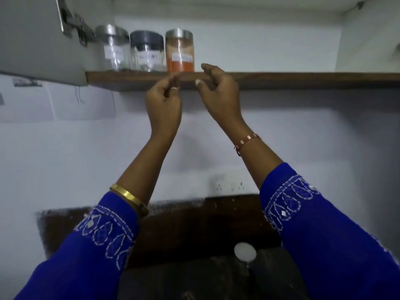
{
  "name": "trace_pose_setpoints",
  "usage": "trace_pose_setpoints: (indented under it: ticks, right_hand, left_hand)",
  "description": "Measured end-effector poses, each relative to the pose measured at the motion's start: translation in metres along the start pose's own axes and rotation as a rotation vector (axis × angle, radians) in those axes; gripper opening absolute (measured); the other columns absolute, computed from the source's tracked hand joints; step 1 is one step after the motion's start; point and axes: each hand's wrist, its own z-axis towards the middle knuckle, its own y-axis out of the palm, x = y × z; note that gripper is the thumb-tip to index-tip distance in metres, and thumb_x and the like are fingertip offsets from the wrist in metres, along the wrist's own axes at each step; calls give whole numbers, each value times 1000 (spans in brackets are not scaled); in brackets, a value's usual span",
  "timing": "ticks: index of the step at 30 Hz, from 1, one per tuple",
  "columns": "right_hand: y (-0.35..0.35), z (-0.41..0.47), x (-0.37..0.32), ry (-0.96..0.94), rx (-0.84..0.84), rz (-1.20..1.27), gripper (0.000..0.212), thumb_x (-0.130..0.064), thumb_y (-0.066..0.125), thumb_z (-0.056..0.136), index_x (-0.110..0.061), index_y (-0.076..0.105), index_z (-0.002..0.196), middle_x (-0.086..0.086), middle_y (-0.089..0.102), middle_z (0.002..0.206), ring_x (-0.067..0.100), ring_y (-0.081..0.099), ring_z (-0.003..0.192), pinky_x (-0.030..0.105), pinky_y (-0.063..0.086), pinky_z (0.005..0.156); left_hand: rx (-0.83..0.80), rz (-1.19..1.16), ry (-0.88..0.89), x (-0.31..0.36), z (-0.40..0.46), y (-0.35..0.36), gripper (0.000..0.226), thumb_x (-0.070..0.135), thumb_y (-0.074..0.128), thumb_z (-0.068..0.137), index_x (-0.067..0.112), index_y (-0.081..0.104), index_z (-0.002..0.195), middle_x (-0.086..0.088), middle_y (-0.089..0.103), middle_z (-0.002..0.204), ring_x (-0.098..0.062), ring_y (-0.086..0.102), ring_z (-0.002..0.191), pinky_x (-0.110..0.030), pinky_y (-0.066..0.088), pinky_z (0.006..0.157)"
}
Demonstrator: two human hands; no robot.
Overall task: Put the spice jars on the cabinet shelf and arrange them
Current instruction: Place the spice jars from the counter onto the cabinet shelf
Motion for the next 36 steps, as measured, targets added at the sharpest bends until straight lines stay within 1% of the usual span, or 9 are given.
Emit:
trace_pose_setpoints:
  ticks: [3,9,13,18,20,23,28,32,36]
  right_hand:
    - [-14,-50,0,93,12,3,40,-12,59,89,-2,53,127,12,57,131,21,52,123,22,41,101]
    - [-58,-147,15,269,-7,-81,39,-14,58,90,-7,53,128,8,57,131,17,53,121,19,42,99]
    - [-92,-211,32,423,-23,-79,37,-11,59,89,-8,56,126,9,60,126,16,55,118,25,44,102]
    - [-136,-279,52,613,-56,-71,37,-5,60,87,-2,56,124,9,62,122,12,57,109,9,47,87]
    - [-155,-307,58,700,-97,-60,39,-2,61,86,1,55,124,5,60,120,11,55,106,9,48,85]
    - [-180,-351,69,835,-241,-94,41,-4,63,85,-1,54,125,9,59,125,13,54,113,23,47,96]
    - [-205,-419,100,992,-523,-215,65,-17,72,78,-14,43,136,9,46,140,23,46,129,34,41,106]
    - [-208,-456,123,969,-758,-394,97,-28,79,70,-20,21,147,10,25,151,28,29,138,41,33,111]
    - [-205,-476,136,906,-933,-538,110,-35,80,68,-25,7,149,11,5,157,34,15,143,46,28,114]
  left_hand:
    - [-35,-43,-107,6,-44,-6,30,2,47,91,3,62,118,-13,66,116,-24,63,108,-39,50,97]
    - [-159,-60,-254,9,-138,-14,32,3,46,92,7,61,120,-9,65,121,-18,62,110,-34,50,98]
    - [-227,-102,-376,1,-196,-14,32,0,46,91,8,63,118,-8,66,118,-16,62,110,-29,50,98]
    - [-333,-61,-505,-2,-267,-1,33,-3,47,88,6,63,116,-9,67,115,-9,61,105,-23,50,95]
    - [-387,-47,-547,-2,-298,6,34,-3,47,88,6,63,117,-9,67,115,-10,60,105,-23,49,96]
    - [-485,5,-629,0,-348,14,33,-3,48,89,5,61,118,-8,65,118,-5,57,104,-15,46,92]
    - [-591,133,-853,-10,-426,22,33,0,47,91,5,58,121,-10,62,124,-17,58,115,-28,45,99]
    - [-500,262,-1019,-17,-465,21,36,-2,44,90,2,55,124,-9,60,125,-15,56,113,-20,42,92]
    - [-464,337,-1176,-26,-488,13,44,-5,41,88,1,49,131,-14,53,135,-25,50,124,-35,39,108]
